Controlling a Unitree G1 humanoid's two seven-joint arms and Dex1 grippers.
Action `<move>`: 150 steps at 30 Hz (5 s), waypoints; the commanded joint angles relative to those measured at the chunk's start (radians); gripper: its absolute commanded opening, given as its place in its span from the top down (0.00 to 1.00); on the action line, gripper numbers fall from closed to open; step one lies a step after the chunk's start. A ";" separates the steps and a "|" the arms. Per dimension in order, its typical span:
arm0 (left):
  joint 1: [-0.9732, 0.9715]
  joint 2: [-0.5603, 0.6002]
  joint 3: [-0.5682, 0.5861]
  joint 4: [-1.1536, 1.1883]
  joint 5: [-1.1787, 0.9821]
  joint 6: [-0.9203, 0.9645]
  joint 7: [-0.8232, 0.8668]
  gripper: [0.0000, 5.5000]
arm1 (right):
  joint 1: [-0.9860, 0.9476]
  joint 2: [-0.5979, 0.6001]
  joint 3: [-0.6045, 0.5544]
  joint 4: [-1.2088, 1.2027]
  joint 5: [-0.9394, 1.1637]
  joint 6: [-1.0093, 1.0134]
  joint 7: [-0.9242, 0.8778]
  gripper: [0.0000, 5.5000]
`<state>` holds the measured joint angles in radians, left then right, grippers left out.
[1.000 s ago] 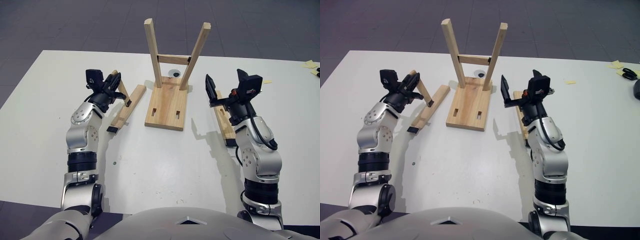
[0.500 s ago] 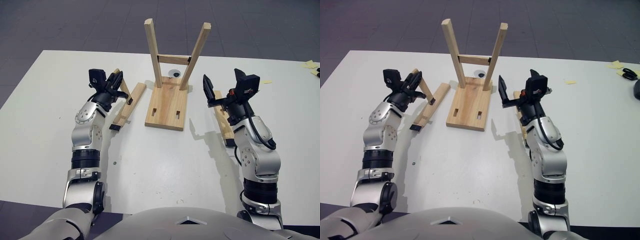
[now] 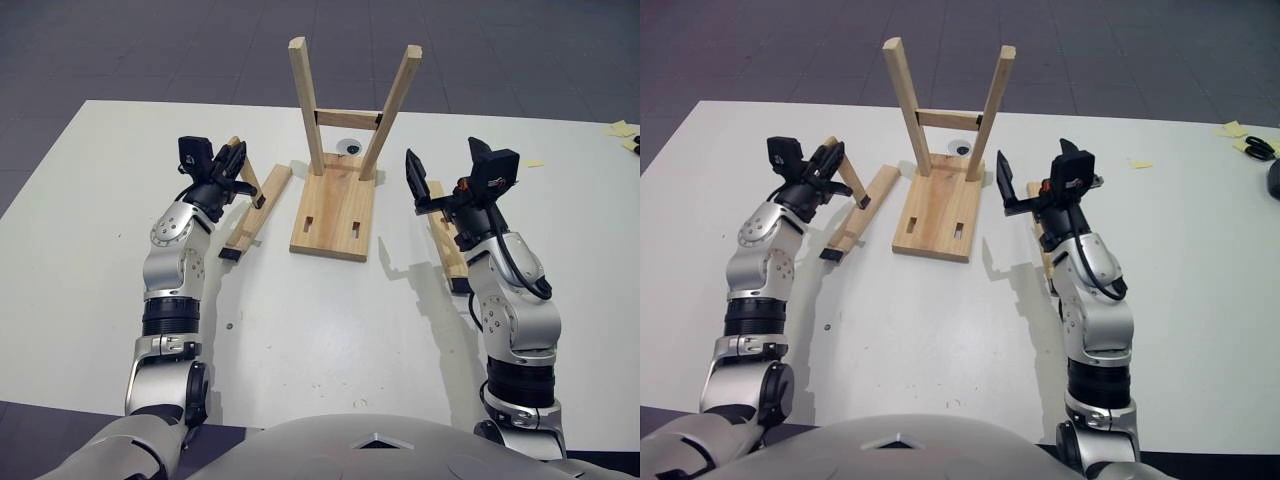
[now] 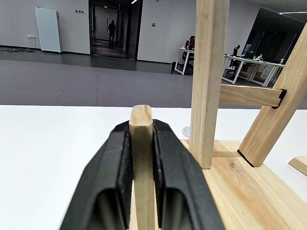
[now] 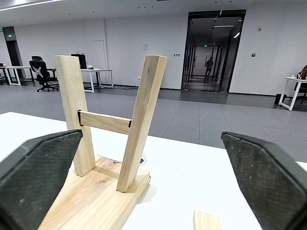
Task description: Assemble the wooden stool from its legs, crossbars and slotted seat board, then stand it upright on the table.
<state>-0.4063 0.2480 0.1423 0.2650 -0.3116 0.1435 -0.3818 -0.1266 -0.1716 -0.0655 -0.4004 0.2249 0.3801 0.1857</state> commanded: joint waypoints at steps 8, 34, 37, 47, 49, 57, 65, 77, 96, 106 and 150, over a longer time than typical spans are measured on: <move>0.296 -0.054 -0.036 -0.061 0.035 0.009 0.042 0.92 | -0.022 -0.014 -0.016 0.001 0.004 0.005 0.002 0.02; 0.217 0.024 -0.117 0.124 0.098 -0.050 0.004 0.92 | -0.075 -0.027 -0.018 0.033 -0.003 -0.007 0.008 0.02; 0.243 0.019 -0.149 0.140 0.101 0.016 -0.013 0.92 | -0.078 -0.024 -0.017 0.036 -0.006 -0.011 0.005 0.02; 0.162 0.083 -0.196 0.172 0.113 0.216 -0.074 0.92 | -0.068 -0.016 -0.004 0.025 -0.016 -0.021 -0.001 0.02; 0.151 0.091 -0.202 0.170 0.113 0.246 -0.082 0.92 | -0.068 -0.015 0.001 0.024 -0.018 -0.023 -0.001 0.02; 0.178 0.062 -0.141 0.152 0.083 0.170 -0.039 0.92 | -0.067 -0.021 0.003 0.028 -0.016 -0.030 -0.003 0.02; 0.210 0.012 -0.105 0.164 0.074 0.060 -0.011 0.92 | -0.085 -0.027 -0.002 0.034 -0.015 -0.029 0.000 0.02; 0.172 0.017 -0.076 0.109 0.095 -0.001 0.056 0.86 | -0.082 -0.030 -0.001 0.037 -0.016 -0.030 0.004 0.02; -0.181 0.086 0.109 -0.164 0.025 0.150 0.224 0.31 | -0.067 -0.023 0.023 0.052 -0.017 -0.046 0.010 0.02; -0.307 0.075 0.091 0.033 0.015 0.137 0.156 0.02 | -0.071 -0.014 0.037 0.057 -0.022 -0.048 0.003 0.02; -0.193 0.079 0.074 0.345 0.047 0.065 0.059 0.02 | -0.057 0.005 0.053 0.041 -0.030 -0.020 0.000 0.02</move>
<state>-0.6837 0.3407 0.2136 0.5710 -0.2696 0.1530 -0.3279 -0.1892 -0.1696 -0.0202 -0.3456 0.1988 0.3481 0.1860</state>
